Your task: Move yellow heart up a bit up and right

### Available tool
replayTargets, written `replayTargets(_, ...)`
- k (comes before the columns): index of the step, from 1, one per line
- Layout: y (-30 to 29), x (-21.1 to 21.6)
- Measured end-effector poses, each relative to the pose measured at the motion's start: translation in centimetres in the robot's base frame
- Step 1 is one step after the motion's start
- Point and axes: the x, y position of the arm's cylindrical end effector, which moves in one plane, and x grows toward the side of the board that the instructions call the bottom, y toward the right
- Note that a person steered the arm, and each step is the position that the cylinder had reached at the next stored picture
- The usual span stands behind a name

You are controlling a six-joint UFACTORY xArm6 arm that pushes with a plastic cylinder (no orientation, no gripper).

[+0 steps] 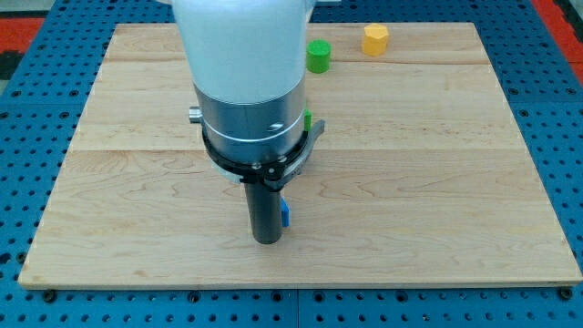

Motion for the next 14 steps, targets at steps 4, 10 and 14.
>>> replayTargets(4,-9.5,-2.9)
replayTargets(10,-1.9,-26.8)
replayTargets(14,-3.9,-30.4)
